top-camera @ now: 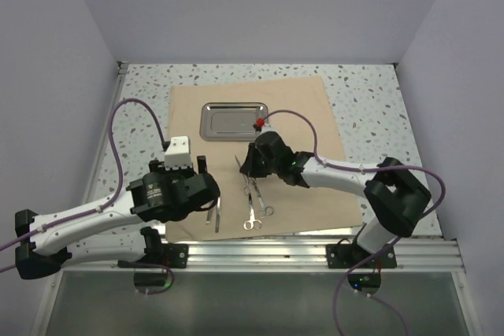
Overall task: Open and lay out the surgical kit
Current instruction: Place the medical item in the surgical kit, then pick up the medical item from the container.
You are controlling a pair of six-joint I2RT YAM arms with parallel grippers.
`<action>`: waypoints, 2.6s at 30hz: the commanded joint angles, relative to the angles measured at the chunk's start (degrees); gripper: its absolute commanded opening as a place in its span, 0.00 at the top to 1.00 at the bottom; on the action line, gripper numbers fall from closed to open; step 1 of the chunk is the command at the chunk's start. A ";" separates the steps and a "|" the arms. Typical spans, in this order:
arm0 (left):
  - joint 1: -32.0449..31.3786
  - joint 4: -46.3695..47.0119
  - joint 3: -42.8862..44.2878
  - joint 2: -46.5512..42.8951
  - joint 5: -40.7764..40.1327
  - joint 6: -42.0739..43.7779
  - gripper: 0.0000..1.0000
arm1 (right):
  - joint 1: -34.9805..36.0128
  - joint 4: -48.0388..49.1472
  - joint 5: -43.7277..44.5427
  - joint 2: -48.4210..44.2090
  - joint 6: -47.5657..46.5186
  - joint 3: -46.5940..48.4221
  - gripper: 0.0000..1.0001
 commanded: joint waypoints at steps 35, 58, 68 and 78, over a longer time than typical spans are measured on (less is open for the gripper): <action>17.58 50.94 25.22 43.17 7.49 41.16 0.01 | 7.72 -34.32 38.87 -37.13 -9.64 -1.37 0.23; 25.49 53.48 36.62 68.70 20.06 39.58 0.16 | 6.41 -35.73 44.34 -41.01 -14.13 -3.92 0.15; 25.49 51.63 35.22 69.14 19.09 38.61 0.25 | 5.52 -34.94 43.98 -40.48 -14.30 -4.27 0.14; 25.67 50.57 35.48 71.25 19.88 38.17 0.32 | 5.00 -34.94 43.72 -40.92 -14.39 -4.36 0.14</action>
